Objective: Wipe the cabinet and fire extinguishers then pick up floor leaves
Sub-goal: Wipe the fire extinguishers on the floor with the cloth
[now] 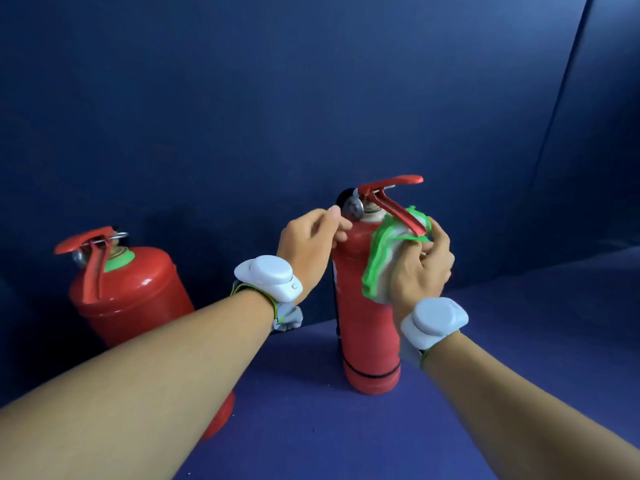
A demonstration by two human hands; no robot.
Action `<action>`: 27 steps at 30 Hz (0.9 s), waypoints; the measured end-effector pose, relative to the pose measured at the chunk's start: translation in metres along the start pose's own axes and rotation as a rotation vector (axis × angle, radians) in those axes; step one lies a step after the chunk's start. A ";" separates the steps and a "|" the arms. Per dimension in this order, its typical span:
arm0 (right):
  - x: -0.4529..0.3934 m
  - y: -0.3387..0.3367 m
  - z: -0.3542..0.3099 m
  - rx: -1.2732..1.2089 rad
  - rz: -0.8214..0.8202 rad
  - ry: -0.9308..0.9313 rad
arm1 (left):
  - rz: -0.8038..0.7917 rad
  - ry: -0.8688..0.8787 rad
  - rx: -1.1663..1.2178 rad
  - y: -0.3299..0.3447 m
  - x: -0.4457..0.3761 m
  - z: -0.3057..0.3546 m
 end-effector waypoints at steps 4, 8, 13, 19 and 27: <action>0.010 0.017 0.005 -0.007 -0.095 -0.156 | 0.092 -0.031 -0.064 0.012 -0.013 -0.021; -0.009 0.028 -0.006 0.036 -0.214 -0.307 | 0.071 -0.057 0.011 0.041 -0.026 -0.041; -0.064 0.053 -0.011 0.018 -0.558 -0.221 | 0.226 0.112 0.092 0.043 -0.020 -0.053; -0.076 0.075 0.054 -0.369 -0.622 0.219 | 0.314 0.159 0.152 0.043 -0.022 -0.062; -0.073 0.059 0.024 -0.300 -0.617 0.051 | 0.285 0.227 0.116 0.045 -0.024 -0.058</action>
Point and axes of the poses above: each hand's wrist, its own x-axis away from the middle knuckle, its own y-axis out of the palm, z = x × y, the point moved 9 cm from there along -x, towards the middle knuckle, and after that the axes turned 9 degrees about x, right-handed, at the moved point
